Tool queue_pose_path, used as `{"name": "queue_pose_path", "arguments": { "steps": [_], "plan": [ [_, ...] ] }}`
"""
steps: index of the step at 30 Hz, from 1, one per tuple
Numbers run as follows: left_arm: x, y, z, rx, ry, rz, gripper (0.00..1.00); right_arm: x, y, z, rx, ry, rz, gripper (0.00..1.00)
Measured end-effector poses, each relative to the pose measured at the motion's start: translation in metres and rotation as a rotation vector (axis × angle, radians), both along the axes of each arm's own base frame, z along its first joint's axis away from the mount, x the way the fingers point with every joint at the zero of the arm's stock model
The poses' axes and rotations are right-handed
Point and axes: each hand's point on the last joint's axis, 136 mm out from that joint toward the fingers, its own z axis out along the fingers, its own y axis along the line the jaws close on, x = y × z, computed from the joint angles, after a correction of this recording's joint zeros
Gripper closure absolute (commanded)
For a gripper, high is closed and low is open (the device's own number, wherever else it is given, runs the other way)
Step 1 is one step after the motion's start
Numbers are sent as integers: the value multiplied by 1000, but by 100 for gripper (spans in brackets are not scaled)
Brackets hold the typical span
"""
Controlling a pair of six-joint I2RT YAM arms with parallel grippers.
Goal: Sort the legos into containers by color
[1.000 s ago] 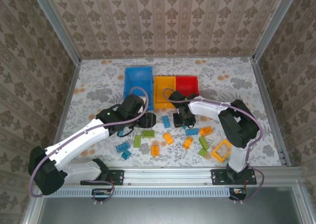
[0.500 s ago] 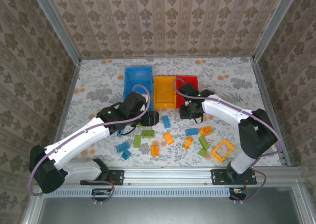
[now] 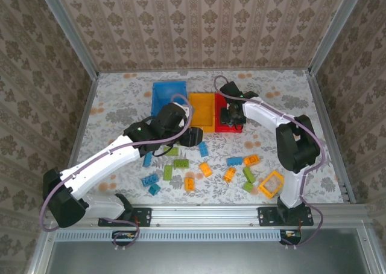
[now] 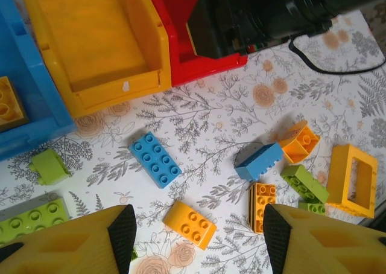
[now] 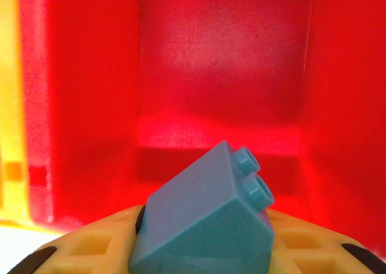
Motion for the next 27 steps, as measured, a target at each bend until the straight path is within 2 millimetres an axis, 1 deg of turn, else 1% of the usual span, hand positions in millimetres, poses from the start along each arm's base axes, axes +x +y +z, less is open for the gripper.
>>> {"name": "queue_pose_path", "arguments": {
  "steps": [3,7,12,14,15,18,20,21,23,25,27],
  "plan": [
    [-1,-1,-1,5,1,-7,39,3,1,-4,-4,7,1,48],
    [-2,-2,-1,5,0,-10,40,6,2,0,0,-3,3,42],
    [-1,1,-4,17,-1,3,40,7,3,5,3,-12,6,41],
    [-2,6,-9,35,8,21,39,5,2,12,5,-18,6,43],
    [-2,9,-12,46,16,34,40,4,2,18,8,-28,8,43],
    [0,24,-28,84,61,93,40,-1,4,50,34,-102,23,42],
    [2,38,-45,112,102,141,40,-12,9,73,71,-172,47,38],
    [4,46,-56,132,128,168,40,-22,15,84,99,-215,73,37],
    [8,57,-75,173,173,209,40,-45,33,97,158,-277,142,32],
    [13,64,-95,215,215,243,40,-72,55,101,226,-324,231,27],
    [20,67,-111,244,246,268,40,-99,74,94,290,-345,312,25]
  ]
}}
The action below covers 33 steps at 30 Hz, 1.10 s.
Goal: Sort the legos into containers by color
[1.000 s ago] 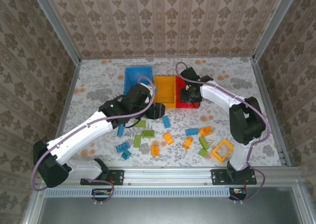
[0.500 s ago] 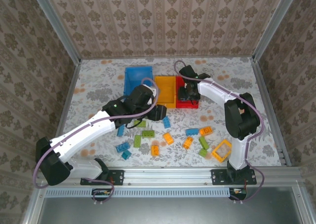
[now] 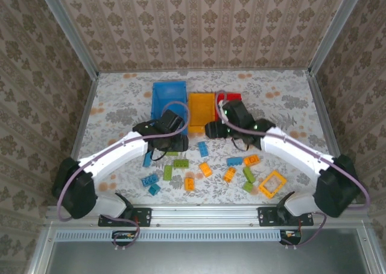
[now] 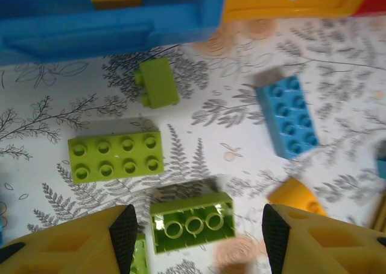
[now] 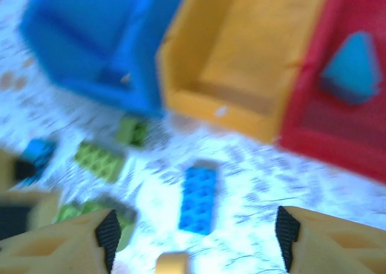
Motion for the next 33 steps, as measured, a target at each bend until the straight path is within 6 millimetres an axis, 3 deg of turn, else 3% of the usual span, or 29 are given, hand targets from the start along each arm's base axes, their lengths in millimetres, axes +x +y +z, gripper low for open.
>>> {"name": "queue_pose_path", "arguments": {
  "steps": [3,5,12,18,24,28,33],
  "plan": [
    [12,5,-20,31,34,34,40,-29,8,-19,44,10,57,24],
    [18,9,-34,52,58,54,40,-35,5,-26,58,20,51,24],
    [38,10,-66,103,109,71,42,-35,6,-10,116,-21,39,24],
    [53,0,-70,100,91,50,45,-34,6,-6,133,-27,32,25],
    [57,-4,-77,113,89,26,59,-34,7,-5,143,-22,22,25],
    [56,-2,-85,135,101,16,74,-34,7,-6,141,-19,22,26],
    [56,1,-83,156,89,13,82,-34,7,-7,139,-19,22,27]
  ]
}}
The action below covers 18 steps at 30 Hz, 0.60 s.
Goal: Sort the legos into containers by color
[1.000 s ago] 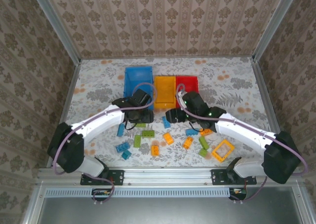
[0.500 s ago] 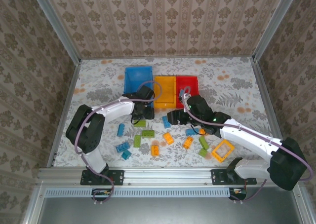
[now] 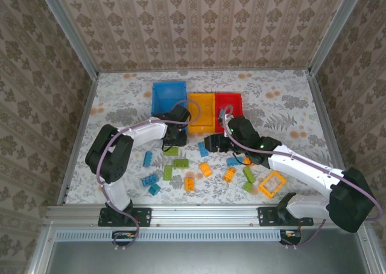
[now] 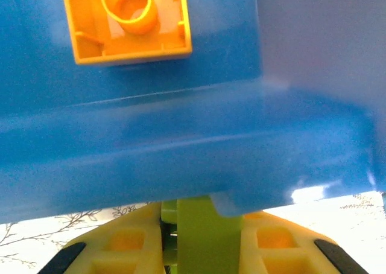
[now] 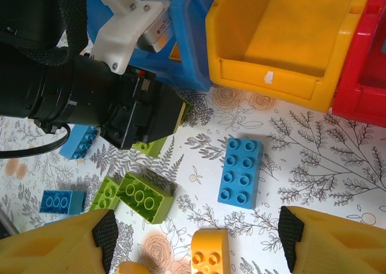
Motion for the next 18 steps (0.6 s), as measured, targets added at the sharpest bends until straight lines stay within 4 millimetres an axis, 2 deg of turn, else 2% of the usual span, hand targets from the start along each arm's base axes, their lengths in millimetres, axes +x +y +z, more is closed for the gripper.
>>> {"name": "queue_pose_path", "arguments": {
  "steps": [2,4,10,13,15,18],
  "plan": [
    [-3,2,7,11,-8,6,84,1,-1,0,-3,-3,-5,27],
    [-9,1,22,4,-31,6,85,1,-3,2,-9,-10,-12,28],
    [-29,-15,88,-70,-129,-33,85,6,-21,22,5,-64,-72,28],
    [-18,-34,116,-106,-167,-49,85,13,-32,32,16,-94,-114,28],
    [-2,-51,130,-131,-194,-52,84,17,-41,37,21,-107,-148,29],
    [21,-75,135,-144,-209,-66,84,24,-56,38,30,-108,-203,29]
  ]
}}
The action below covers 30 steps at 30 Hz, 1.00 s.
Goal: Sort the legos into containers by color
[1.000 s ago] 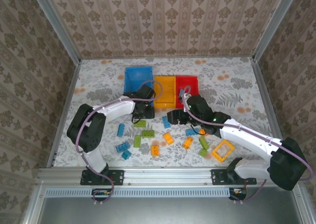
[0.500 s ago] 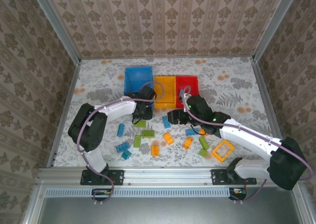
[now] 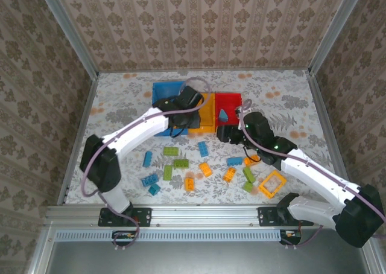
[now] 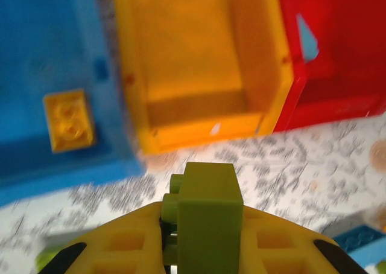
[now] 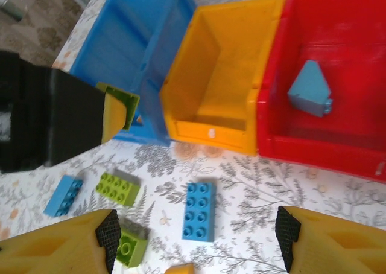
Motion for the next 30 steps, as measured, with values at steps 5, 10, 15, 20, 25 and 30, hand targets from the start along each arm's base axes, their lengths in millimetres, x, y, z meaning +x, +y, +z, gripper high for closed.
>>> {"name": "queue_pose_path", "arguments": {
  "steps": [5,10,15,20,25,30],
  "plan": [
    [34,-34,-24,28,25,-22,82,9,-19,2,18,0,-74,29],
    [48,-46,-67,73,100,-27,78,8,-26,6,35,-5,-98,29],
    [55,-44,-88,88,148,-19,67,2,-30,6,42,-6,-105,29],
    [53,-41,-90,91,166,-23,56,-1,-32,1,39,12,-115,29],
    [51,-40,-89,93,170,-25,51,-4,-35,-5,24,34,-118,29],
    [46,-41,-65,72,132,-38,47,-9,-44,-13,-25,81,-145,33]
  ]
}}
